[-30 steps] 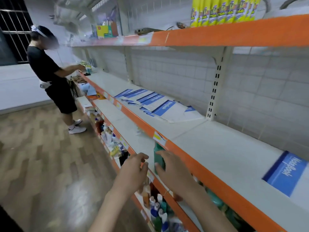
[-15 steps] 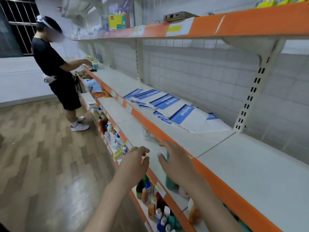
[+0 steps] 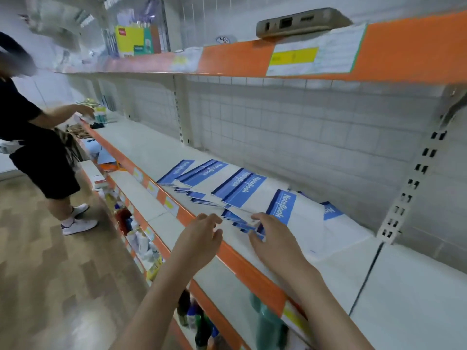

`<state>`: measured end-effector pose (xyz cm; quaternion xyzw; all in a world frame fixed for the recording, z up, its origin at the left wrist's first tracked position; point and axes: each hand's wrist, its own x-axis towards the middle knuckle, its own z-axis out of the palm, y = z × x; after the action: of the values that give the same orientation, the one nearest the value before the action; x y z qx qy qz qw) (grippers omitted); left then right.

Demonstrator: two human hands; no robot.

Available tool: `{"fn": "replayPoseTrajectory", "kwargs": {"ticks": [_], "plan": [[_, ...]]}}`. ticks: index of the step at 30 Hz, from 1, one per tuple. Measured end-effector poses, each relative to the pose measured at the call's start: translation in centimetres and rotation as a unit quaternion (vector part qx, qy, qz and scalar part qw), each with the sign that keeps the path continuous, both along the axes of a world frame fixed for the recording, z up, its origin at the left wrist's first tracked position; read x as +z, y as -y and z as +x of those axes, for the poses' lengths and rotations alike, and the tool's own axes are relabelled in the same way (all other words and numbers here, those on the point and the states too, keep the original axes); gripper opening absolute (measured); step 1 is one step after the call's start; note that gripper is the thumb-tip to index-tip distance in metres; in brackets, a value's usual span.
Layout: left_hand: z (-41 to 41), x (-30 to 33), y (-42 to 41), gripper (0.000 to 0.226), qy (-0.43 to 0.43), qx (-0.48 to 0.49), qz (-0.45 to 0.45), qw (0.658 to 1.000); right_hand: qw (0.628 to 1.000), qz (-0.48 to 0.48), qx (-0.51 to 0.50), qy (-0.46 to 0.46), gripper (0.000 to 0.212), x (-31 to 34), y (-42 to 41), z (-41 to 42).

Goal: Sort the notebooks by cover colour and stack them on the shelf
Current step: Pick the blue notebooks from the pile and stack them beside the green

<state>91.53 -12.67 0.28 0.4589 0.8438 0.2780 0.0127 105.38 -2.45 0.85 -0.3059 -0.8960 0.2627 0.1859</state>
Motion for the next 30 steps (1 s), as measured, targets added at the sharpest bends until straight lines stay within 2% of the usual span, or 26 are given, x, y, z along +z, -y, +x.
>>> {"fn": "replayPoseTrajectory", "kwargs": {"ticks": [14,19,24,30], "plan": [[-5.2,-0.7,-11.3,0.03,0.016,-0.185,0.003,0.983,0.983,-0.015,-0.179,0.044,0.036,-0.4,-5.3,-2.8],[-7.7,-0.2,-14.8,0.033,0.0,-0.249,-0.034,0.968,0.953,-0.022,-0.281,0.112,0.045,-0.4,-6.5,-6.1],[-10.2,-0.4,-16.9,0.034,-0.018,-0.296,-0.052,0.954,0.906,-0.013,-0.374,0.197,0.047,-0.8,-7.4,-8.8],[-12.2,-1.8,-17.5,0.033,-0.041,-0.347,-0.058,0.935,0.885,0.049,-0.425,0.186,0.033,-1.2,-7.5,-10.0]]}}
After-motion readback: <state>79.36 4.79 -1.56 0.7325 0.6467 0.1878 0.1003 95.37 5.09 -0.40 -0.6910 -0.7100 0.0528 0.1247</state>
